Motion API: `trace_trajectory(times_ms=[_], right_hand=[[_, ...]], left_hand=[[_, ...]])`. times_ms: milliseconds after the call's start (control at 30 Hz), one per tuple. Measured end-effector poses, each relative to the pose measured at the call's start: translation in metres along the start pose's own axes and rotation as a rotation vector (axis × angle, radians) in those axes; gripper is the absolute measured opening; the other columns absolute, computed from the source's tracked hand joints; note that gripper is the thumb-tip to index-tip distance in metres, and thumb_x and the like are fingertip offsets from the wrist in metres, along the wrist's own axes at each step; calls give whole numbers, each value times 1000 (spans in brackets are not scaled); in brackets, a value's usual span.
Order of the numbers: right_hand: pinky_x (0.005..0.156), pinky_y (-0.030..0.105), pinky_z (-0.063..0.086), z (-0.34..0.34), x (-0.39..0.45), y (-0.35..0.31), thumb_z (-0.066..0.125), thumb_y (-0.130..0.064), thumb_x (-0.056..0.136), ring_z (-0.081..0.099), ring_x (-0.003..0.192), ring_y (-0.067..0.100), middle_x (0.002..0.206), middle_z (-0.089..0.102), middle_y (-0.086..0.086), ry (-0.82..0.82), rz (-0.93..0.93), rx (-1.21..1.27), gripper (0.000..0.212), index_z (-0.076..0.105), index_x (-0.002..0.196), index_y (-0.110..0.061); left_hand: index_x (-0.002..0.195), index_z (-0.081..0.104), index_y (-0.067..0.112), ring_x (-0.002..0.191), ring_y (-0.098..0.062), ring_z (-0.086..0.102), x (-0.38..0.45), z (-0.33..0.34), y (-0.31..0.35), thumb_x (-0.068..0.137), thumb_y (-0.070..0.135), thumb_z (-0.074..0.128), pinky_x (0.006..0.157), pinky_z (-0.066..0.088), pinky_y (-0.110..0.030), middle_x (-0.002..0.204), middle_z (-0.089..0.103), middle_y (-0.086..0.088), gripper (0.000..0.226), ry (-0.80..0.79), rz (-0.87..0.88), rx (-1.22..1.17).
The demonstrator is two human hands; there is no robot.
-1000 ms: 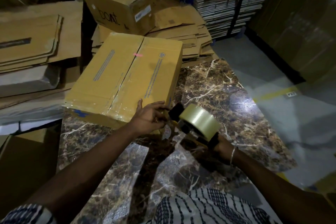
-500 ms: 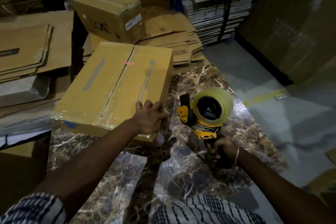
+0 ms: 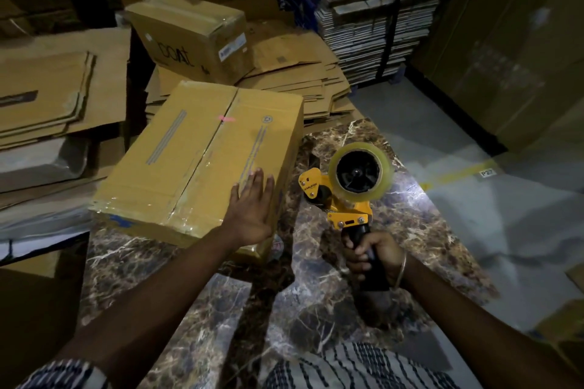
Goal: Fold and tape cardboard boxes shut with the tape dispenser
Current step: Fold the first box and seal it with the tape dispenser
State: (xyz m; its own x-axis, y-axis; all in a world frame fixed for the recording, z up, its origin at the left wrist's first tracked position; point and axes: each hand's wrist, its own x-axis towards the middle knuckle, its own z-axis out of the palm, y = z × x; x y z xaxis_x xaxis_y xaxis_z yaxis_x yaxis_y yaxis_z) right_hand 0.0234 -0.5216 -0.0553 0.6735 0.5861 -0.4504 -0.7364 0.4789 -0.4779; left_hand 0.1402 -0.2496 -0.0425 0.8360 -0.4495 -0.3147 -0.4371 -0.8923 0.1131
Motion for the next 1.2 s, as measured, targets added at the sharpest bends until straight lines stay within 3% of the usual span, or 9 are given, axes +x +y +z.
trace_trajectory(times_ms=[133, 333, 533, 733, 833, 967, 1033, 1100, 1200], right_hand=[[46, 21, 41, 13, 2, -5, 80, -8, 44, 37, 37, 13, 50, 38, 1, -30, -24, 1, 35, 59, 72, -12], [44, 23, 42, 35, 10, -9, 82, -7, 42, 39, 35, 16, 50, 37, 3, -20, -15, -45, 42, 55, 74, -8], [43, 24, 42, 57, 22, -14, 84, -7, 41, 37, 35, 15, 51, 36, 2, 8, 15, -99, 45, 54, 75, -9], [42, 23, 38, 75, 34, -17, 84, -7, 36, 35, 35, 15, 51, 34, 1, 43, 15, -133, 47, 54, 73, -10], [43, 23, 37, 81, 40, -16, 85, -9, 36, 36, 35, 15, 50, 35, 1, 47, 13, -151, 49, 53, 74, -10], [41, 25, 38, 93, 51, -17, 86, -7, 31, 36, 35, 15, 49, 34, 1, 68, 42, -176, 52, 54, 72, -11], [41, 24, 38, 100, 57, -16, 85, -7, 29, 35, 35, 15, 49, 33, 1, 84, 49, -187, 53, 53, 70, -11], [41, 23, 38, 105, 65, -13, 85, -8, 30, 35, 35, 15, 49, 34, 0, 80, 52, -205, 51, 53, 70, -11], [42, 24, 39, 112, 75, -8, 84, -10, 34, 36, 36, 15, 50, 35, 0, 40, 50, -237, 49, 53, 71, -11]], left_hand=[[156, -21, 18, 147, -22, -28, -29, 17, -9, 75, 43, 53, 122, -7, -52, 156, -36, -9, 112, 23, 120, -2], [157, -15, 18, 149, -21, -23, -46, 27, -20, 67, 42, 52, 116, -12, -41, 160, -28, -6, 114, 76, 171, -6], [157, -2, 18, 150, -21, -11, -60, 28, -34, 65, 54, 34, 121, 1, -50, 165, -9, -10, 105, 137, 236, -44], [160, 3, 10, 153, -27, -11, -90, 33, -51, 65, 33, 54, 122, -2, -52, 166, -9, -16, 110, 79, 310, 5], [160, 6, 11, 154, -27, -8, -112, 49, -66, 78, 53, 53, 121, -2, -52, 167, -4, -16, 104, 114, 439, -23], [161, 8, 13, 155, -25, -2, -150, 57, -78, 86, 81, 13, 124, 5, -41, 168, -1, -10, 102, 102, 539, -71], [161, 9, 15, 155, -24, -2, -169, 54, -81, 86, 77, 30, 124, 5, -45, 168, -2, -7, 99, 83, 553, -114], [161, 6, 17, 155, -25, -4, -185, 54, -84, 80, 57, 55, 124, 4, -47, 169, -4, -5, 103, 52, 564, -94], [161, 11, 15, 155, -26, -2, -207, 52, -92, 67, 36, 66, 123, 8, -48, 169, -1, -5, 111, 1, 599, -108]])
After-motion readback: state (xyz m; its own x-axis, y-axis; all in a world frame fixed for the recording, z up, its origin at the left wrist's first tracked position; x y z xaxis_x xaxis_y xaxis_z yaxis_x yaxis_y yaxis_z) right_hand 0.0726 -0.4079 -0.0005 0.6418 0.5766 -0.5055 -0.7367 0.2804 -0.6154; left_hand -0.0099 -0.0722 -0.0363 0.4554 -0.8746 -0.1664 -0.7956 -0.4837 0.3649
